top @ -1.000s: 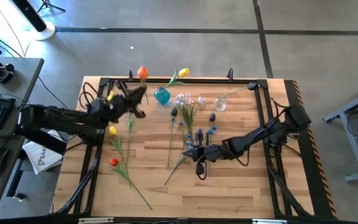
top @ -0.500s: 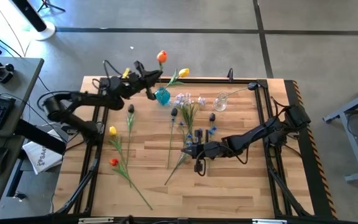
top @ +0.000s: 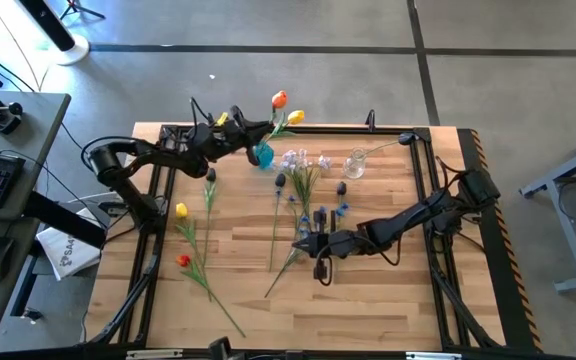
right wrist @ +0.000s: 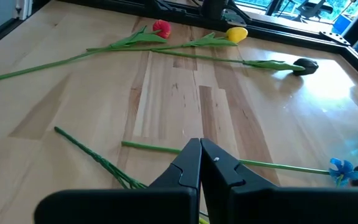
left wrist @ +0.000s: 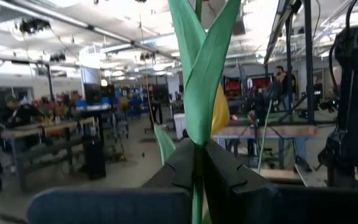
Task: Sort flowers into vase by color
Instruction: Put the orange flower into the blue vase, then adjust the blue vase
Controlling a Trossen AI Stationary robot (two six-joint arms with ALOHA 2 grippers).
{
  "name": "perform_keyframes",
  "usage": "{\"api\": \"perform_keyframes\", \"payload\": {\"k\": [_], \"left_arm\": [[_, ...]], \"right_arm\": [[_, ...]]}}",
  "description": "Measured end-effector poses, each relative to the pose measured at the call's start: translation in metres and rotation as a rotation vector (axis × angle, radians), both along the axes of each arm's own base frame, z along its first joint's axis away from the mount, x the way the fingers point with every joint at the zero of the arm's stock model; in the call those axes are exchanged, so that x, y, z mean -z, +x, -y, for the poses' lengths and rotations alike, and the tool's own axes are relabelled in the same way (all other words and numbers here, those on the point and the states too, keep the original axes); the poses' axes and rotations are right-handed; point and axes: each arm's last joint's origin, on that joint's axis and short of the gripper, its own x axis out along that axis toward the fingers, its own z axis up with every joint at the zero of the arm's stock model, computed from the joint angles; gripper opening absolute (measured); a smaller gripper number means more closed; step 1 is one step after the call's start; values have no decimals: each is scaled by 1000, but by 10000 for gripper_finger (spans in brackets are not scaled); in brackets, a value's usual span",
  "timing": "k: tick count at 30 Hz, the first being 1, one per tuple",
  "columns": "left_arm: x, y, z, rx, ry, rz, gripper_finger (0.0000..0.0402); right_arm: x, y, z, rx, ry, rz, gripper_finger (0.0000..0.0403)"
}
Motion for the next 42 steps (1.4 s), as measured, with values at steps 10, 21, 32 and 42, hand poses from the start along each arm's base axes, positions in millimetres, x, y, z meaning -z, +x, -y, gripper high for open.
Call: {"api": "perform_keyframes", "payload": {"k": [10,21,32,42], "left_arm": [[8,-2,-4,-8,-105,-115,115],[-22,-27,17,-103,-101,-356,164],[-6,-37,34,-136,-171,-654,187],[33,-13,22,-139,-239,-679,235]], "right_arm": [[1,0,0,0,-3,-8,0],[1,0,0,0,-3,-9,0],[0,0,1,2,-2,-7,0],[0,0,1,2,-3,-6,0]]}}
